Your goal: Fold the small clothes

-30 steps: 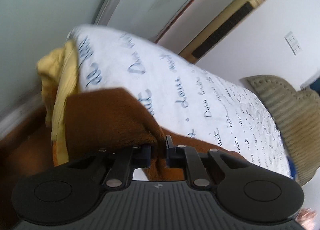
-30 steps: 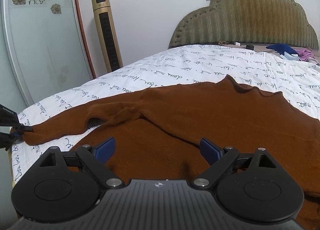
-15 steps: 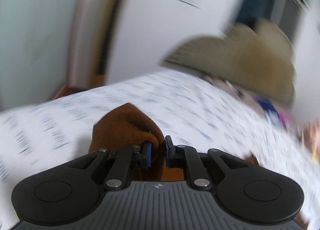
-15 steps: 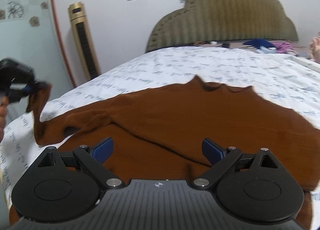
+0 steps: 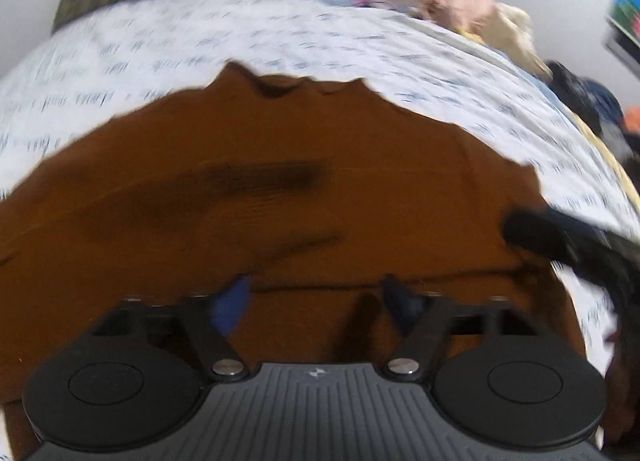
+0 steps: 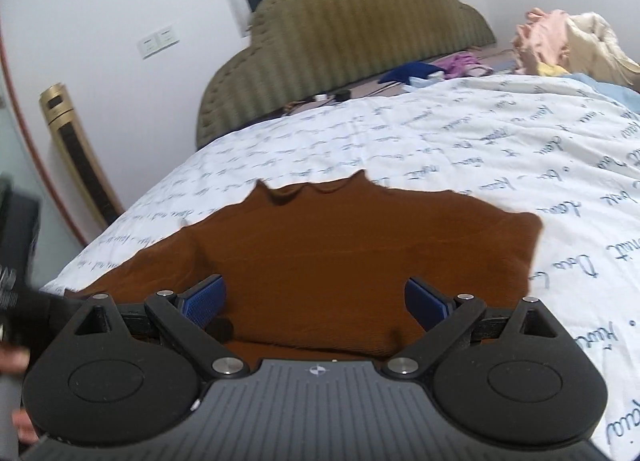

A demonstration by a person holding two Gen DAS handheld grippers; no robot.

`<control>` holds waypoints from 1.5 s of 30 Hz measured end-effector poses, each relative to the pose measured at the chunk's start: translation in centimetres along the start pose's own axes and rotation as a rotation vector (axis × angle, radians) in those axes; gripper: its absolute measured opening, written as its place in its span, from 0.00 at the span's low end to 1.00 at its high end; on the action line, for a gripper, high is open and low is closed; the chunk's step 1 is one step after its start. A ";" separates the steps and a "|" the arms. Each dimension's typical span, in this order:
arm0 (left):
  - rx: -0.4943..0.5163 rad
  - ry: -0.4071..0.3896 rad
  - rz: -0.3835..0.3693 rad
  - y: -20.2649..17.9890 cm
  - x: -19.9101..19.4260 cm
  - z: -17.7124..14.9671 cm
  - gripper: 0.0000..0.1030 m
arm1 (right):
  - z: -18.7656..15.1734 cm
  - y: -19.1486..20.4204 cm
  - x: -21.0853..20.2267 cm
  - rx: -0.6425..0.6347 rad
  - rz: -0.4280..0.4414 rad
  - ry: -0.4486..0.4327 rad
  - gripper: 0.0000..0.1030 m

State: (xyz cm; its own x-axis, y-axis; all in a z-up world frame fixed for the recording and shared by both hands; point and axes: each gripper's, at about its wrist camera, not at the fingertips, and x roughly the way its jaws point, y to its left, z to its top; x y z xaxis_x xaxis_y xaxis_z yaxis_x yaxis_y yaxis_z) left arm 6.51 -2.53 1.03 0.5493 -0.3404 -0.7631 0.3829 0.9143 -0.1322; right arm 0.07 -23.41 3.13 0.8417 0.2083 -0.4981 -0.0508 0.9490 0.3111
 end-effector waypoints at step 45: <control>-0.065 -0.137 0.538 10.3 -2.7 -0.5 0.80 | 7.6 5.6 10.8 0.238 0.294 0.053 0.11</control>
State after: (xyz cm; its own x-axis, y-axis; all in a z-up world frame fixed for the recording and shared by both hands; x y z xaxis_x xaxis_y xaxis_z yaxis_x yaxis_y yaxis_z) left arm 8.56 7.93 1.42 0.7476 0.1569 -0.6453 -0.0228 0.9772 0.2112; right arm 12.99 -17.59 5.63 0.7804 0.4812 -0.3993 -0.1540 0.7668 0.6231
